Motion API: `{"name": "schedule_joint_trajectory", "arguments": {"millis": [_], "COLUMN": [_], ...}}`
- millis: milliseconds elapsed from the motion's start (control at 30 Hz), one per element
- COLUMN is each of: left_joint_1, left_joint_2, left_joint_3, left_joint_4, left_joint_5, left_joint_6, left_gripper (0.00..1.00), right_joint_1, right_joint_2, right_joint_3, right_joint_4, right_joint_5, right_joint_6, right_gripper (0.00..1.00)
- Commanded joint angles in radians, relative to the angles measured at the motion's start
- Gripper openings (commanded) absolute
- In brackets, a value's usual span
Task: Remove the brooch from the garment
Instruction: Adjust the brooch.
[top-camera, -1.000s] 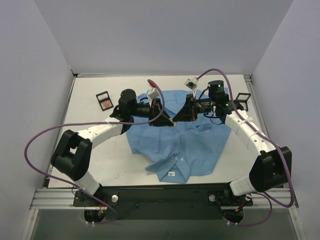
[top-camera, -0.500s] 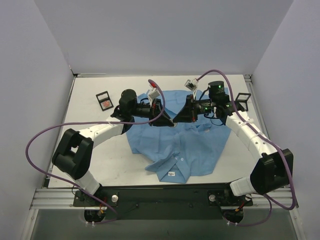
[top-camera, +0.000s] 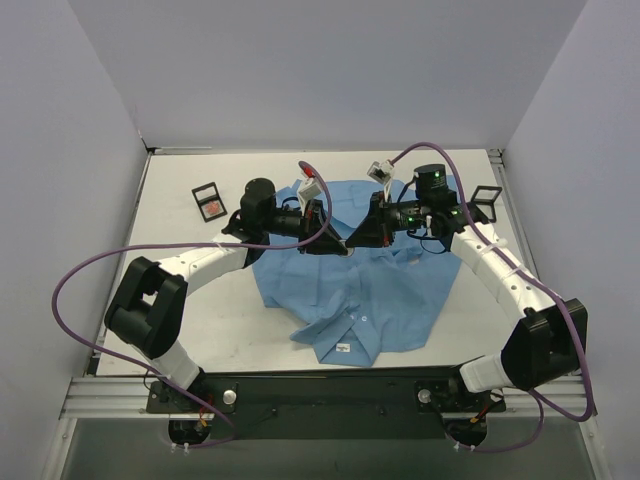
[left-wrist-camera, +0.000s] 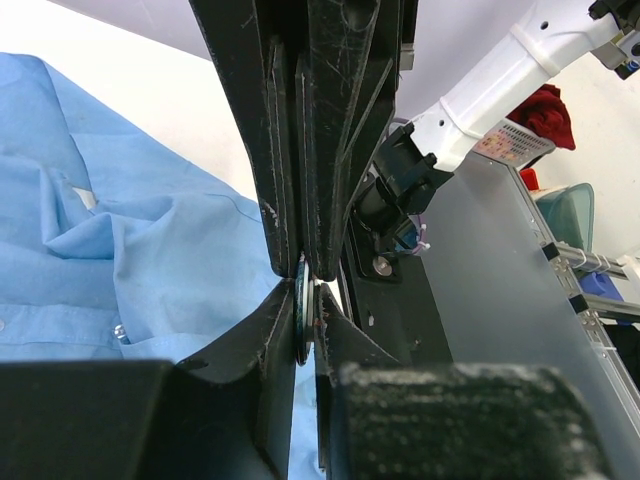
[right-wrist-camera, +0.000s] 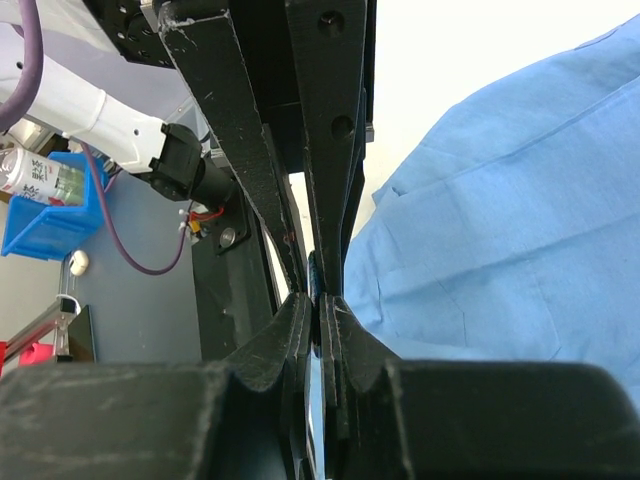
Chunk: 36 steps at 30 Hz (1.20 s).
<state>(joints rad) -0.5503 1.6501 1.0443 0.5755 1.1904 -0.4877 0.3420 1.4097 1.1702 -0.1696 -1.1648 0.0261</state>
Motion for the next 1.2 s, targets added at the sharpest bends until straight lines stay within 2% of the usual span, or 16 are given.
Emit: {"name": "schedule_joint_trajectory", "arguments": {"millis": [0,300,567,700,1167], "left_joint_1": [-0.023,-0.022,-0.023,-0.020,-0.010], "left_joint_2": [-0.007,-0.012,-0.013,-0.012,-0.016], "left_joint_3": [0.029,0.025,0.025,0.025,0.025], "left_joint_4": [-0.012,-0.013,-0.014,-0.017,-0.048], "left_joint_5": [0.052,0.051,0.046,0.038,0.012], "left_joint_6": [0.035,0.040,0.040,0.040,0.058], "left_gripper": [0.00,0.00,0.00,0.00,0.00], "right_joint_1": [-0.005,-0.020,-0.026,-0.023,0.002], "right_joint_2": [-0.025,-0.018,-0.026,-0.023,-0.028], "right_joint_3": [0.026,0.013,-0.006,0.009,0.034], "right_joint_4": [0.061,0.127,0.150,0.081,0.002], "right_joint_5": [0.020,0.027,0.016,0.005,-0.019], "right_joint_6": [0.046,0.138,0.143,0.086,0.015], "right_gripper": [0.05,0.19,0.16,0.16,0.23]}}
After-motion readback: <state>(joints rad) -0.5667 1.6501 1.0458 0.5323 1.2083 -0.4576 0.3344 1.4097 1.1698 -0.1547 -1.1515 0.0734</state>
